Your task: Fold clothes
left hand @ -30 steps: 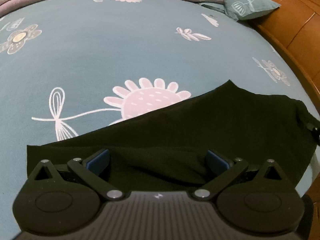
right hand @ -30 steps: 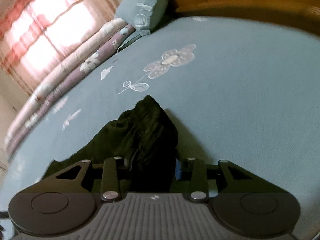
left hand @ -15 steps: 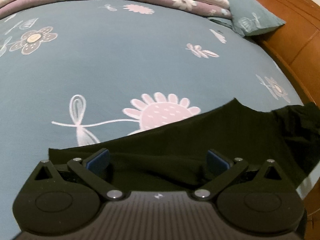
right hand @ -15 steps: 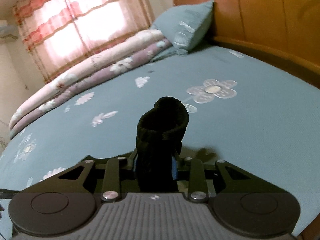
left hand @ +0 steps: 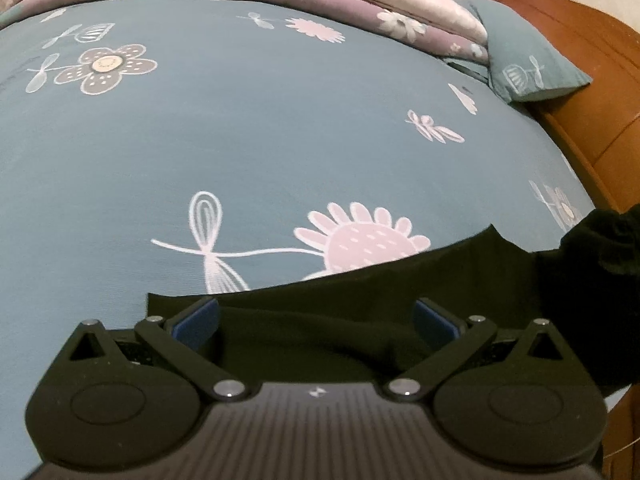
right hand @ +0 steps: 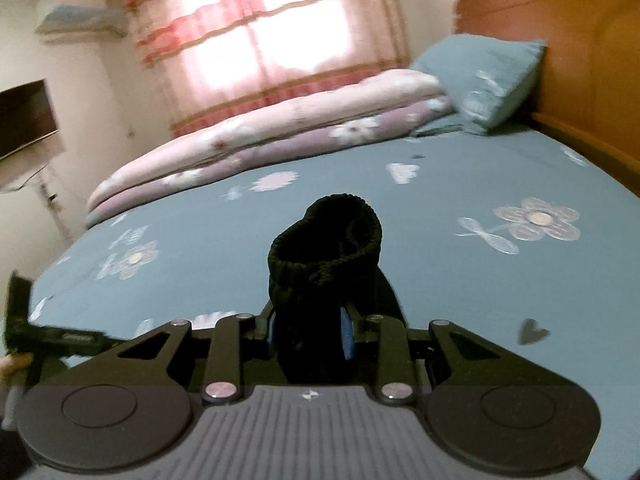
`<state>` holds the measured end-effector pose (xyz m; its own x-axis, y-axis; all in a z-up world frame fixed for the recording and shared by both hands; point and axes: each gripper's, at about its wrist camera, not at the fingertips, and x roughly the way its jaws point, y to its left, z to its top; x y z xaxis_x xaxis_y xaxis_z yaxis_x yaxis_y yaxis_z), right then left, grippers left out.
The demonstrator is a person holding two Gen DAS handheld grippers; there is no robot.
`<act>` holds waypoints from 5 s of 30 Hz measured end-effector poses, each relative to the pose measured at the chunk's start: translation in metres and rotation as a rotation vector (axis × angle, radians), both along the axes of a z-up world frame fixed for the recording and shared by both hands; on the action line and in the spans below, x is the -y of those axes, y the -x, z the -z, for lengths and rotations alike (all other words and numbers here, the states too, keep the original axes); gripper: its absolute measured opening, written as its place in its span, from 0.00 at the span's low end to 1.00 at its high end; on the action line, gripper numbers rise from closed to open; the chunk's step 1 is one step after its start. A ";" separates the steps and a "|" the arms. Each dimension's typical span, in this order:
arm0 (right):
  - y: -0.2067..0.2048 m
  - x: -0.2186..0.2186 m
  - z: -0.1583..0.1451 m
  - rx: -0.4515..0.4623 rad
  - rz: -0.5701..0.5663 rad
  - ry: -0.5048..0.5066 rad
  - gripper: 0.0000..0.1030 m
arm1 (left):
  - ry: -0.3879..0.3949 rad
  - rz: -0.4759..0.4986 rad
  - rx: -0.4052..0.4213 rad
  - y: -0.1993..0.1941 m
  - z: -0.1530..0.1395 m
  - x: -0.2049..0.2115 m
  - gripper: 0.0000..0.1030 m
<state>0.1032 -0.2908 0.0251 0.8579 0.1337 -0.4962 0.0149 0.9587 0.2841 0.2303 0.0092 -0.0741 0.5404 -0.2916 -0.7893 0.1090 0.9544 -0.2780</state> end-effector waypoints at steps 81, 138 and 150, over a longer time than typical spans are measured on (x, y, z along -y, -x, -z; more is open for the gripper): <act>0.015 -0.310 0.077 -0.140 -0.787 0.593 0.19 | 0.010 -0.166 0.047 0.017 -0.034 -0.113 0.99; 0.018 -0.337 0.042 -0.002 -0.680 0.827 0.31 | 0.048 -0.179 0.061 0.021 -0.036 -0.119 0.99; 0.024 -0.367 0.104 -0.062 -0.763 0.924 0.41 | 0.035 -0.172 0.048 0.019 -0.034 -0.115 0.99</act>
